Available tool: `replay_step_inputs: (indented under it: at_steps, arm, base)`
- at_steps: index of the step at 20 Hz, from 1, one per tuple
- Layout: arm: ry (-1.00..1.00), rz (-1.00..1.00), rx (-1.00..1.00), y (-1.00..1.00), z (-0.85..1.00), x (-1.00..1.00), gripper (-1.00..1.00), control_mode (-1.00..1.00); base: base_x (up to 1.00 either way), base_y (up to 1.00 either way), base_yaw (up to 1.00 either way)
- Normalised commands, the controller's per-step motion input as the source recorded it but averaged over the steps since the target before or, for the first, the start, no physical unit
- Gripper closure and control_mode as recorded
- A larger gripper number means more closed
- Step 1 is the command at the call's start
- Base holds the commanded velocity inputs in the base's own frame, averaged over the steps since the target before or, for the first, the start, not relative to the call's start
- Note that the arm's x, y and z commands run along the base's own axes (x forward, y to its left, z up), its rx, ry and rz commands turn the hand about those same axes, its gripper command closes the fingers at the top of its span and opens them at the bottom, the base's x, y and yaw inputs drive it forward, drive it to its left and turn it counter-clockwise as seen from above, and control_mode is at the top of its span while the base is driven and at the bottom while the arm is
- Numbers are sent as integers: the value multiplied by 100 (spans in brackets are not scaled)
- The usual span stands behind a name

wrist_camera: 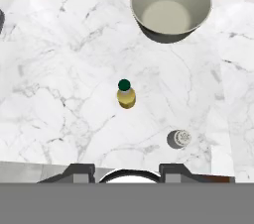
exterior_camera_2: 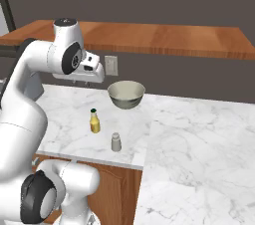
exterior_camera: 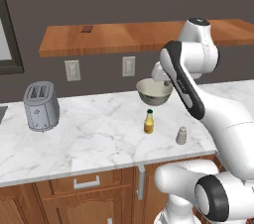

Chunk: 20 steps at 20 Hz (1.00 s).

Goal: Pick the shaker and mustard from the counter and place them in the cabinet.

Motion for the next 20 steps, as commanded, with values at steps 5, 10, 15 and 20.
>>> replay_step_inputs:
  at_steps: [5, 10, 15, 20]
  arm:
    - [2, 0, 0, -5, -6, -9, -100, -100]
    - [-3, 0, 3, -29, -24, -32, -100, -100]
    - [-1, 0, 1, -39, -33, -28, -100, -100]
    - [0, 0, 0, -43, -41, -17, -100, -100]
  base:
    - [0, 0, 0]
    - [0, 0, 0]
    - [0, 0, 0]
    - [0, 0, 0]
